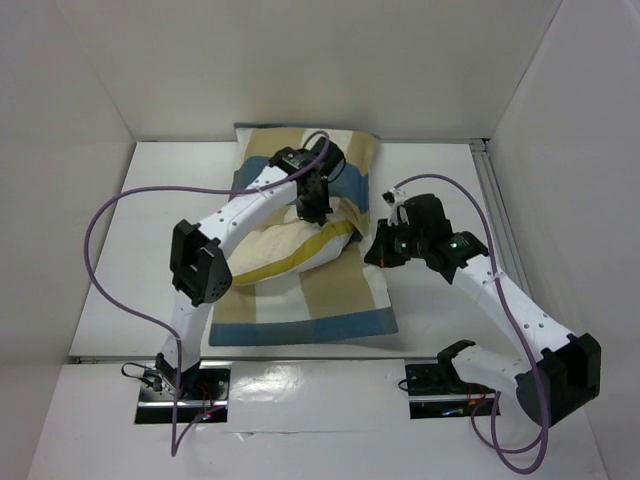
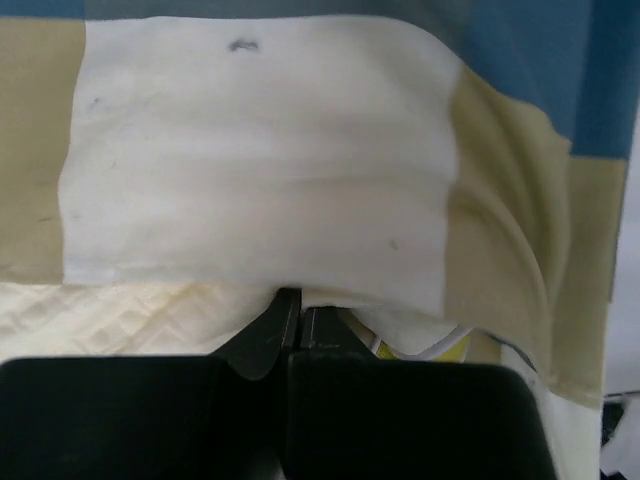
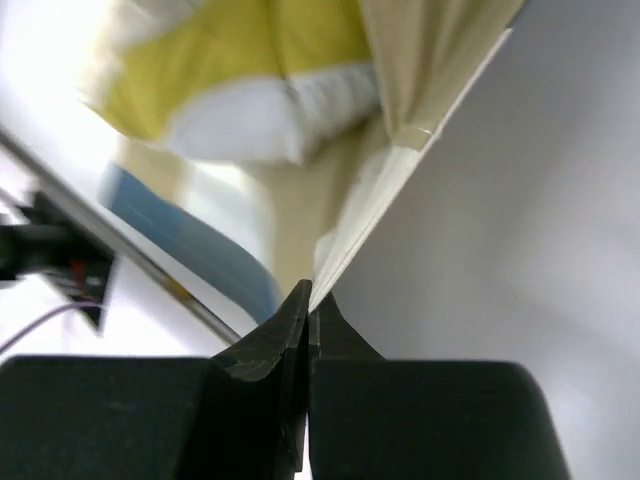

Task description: Put the pillow into the pillowcase

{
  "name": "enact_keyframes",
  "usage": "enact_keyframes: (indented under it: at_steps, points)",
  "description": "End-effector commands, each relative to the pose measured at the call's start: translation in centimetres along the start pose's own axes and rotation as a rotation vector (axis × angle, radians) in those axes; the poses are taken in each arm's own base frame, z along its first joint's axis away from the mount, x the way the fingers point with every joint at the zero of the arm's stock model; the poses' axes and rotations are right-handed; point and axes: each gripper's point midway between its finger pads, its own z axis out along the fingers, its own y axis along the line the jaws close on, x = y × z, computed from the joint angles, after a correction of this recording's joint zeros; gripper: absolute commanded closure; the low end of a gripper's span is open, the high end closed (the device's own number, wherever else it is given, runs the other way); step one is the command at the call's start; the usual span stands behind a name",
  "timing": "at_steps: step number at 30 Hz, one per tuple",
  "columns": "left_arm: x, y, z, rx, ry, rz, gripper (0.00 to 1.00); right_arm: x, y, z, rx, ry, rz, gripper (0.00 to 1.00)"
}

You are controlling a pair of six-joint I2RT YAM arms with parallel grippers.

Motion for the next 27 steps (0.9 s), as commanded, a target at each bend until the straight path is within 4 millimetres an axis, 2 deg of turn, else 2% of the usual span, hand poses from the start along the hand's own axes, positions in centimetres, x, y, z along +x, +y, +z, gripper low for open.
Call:
enact_keyframes:
  at_steps: [1, 3, 4, 5, 6, 7, 8, 9, 10, 11, 12, 13, 14, 15, 16, 17, 18, 19, 20, 21, 22, 23, 24, 25, 26, 27]
  points:
    - [-2.9, 1.4, 2.9, -0.097, -0.122, -0.081, 1.0, 2.9, -1.7, -2.8, 0.129, 0.068, 0.049, 1.0]
    - [-1.4, 0.0, 3.2, -0.072, -0.089, -0.029, 1.0, 3.2, -2.9, -4.0, 0.212, 0.08, 0.065, 1.0]
    - [-0.8, -0.6, 3.1, -0.051, -0.07, 0.002, 0.91, 3.5, -3.6, -4.2, 0.258, 0.084, 0.084, 1.0]
    - [-0.1, -1.8, 3.0, -0.007, -0.048, 0.039, 0.85, 3.0, -4.8, -4.9, 0.344, 0.061, 0.097, 1.0]
    - [0.0, -1.9, 2.5, 0.013, -0.043, 0.079, 0.77, 2.5, -5.0, -5.1, 0.368, 0.042, 0.103, 1.0]
    - [0.7, -2.4, 1.8, 0.03, -0.029, 0.11, 0.69, 2.8, -5.6, -5.0, 0.404, 0.055, 0.121, 0.87]
    - [1.5, -2.5, 1.3, 0.039, -0.01, 0.143, 0.54, 2.4, -6.5, -5.1, 0.463, 0.047, 0.129, 0.6]
    - [1.9, -2.3, 0.6, 0.047, 0.0, 0.166, 0.48, 1.9, -6.6, -5.4, 0.472, 0.029, 0.125, 0.2]
    - [2.1, -1.7, -0.8, 0.051, -0.005, 0.175, 0.42, 1.6, -6.8, -5.1, 0.487, 0.018, 0.135, 0.12]
    - [2.3, -1.3, -1.6, 0.054, -0.01, 0.174, 0.37, 0.6, -6.7, -5.2, 0.487, -0.013, 0.129, 0.08]
    - [1.9, -0.3, -2.2, 0.05, -0.018, 0.165, 0.27, -0.8, -6.5, -5.1, 0.483, -0.057, 0.121, 0.06]
    - [1.7, 0.5, -2.9, 0.057, -0.016, 0.147, 0.27, -1.6, -6.3, -4.8, 0.477, -0.074, 0.128, 0.04]
    - [1.8, 2.2, -4.1, 0.049, -0.022, 0.127, 0.27, -3.0, -5.8, -4.9, 0.463, -0.109, 0.122, 0.04]
    - [0.5, 4.1, -4.2, 0.038, -0.05, 0.076, 0.27, -3.7, -5.5, -4.4, 0.444, -0.11, 0.121, 0.04]
    - [0.0, 5.6, -4.4, 0.018, -0.07, 0.04, 0.27, -4.8, -4.9, -4.0, 0.417, -0.136, 0.116, 0.04]
    - [0.8, 7.8, -3.3, -0.023, -0.04, 0.001, 0.27, -5.3, -4.1, -3.4, 0.371, -0.135, 0.114, 0.04]
    - [-0.8, 10.3, -3.9, -0.02, -0.081, -0.073, 0.27, -5.5, -3.1, -2.4, 0.336, -0.12, 0.096, 0.04]
    - [-1.0, 11.6, -3.7, -0.024, -0.079, -0.105, 0.27, -5.8, -2.5, -1.6, 0.316, -0.124, 0.081, 0.04]
    - [0.0, 13.3, -2.6, -0.044, -0.049, -0.133, 0.27, -5.9, -1.7, -1.0, 0.297, -0.119, 0.065, 0.04]
    - [-0.7, 15.5, -2.3, -0.067, -0.064, -0.175, 0.27, -6.0, -1.2, -0.5, 0.298, -0.114, 0.059, 0.08]
    - [-0.8, 16.0, -2.5, -0.046, -0.077, -0.197, 0.27, -5.1, -0.2, 0.8, 0.284, -0.081, 0.045, 0.09]
    - [-0.6, 16.9, -1.3, -0.049, -0.072, -0.2, 0.27, -5.3, 0.5, 1.3, 0.274, -0.086, 0.029, 0.13]
    - [-0.8, 17.8, -1.2, -0.054, -0.086, -0.21, 0.27, -5.2, 1.1, 1.7, 0.26, -0.081, 0.018, 0.22]
    - [-1.3, 19.2, -1.1, -0.07, -0.096, -0.243, 0.27, -4.8, 2.1, 2.3, 0.237, -0.073, 0.009, 0.37]
    - [-1.5, 20.2, -0.5, -0.076, -0.092, -0.27, 0.28, -4.8, 2.7, 3.0, 0.212, -0.074, 0.012, 0.46]
    - [-1.4, 20.3, 0.1, -0.08, -0.084, -0.255, 0.28, -4.3, 3.1, 3.5, 0.198, -0.059, 0.005, 0.55]
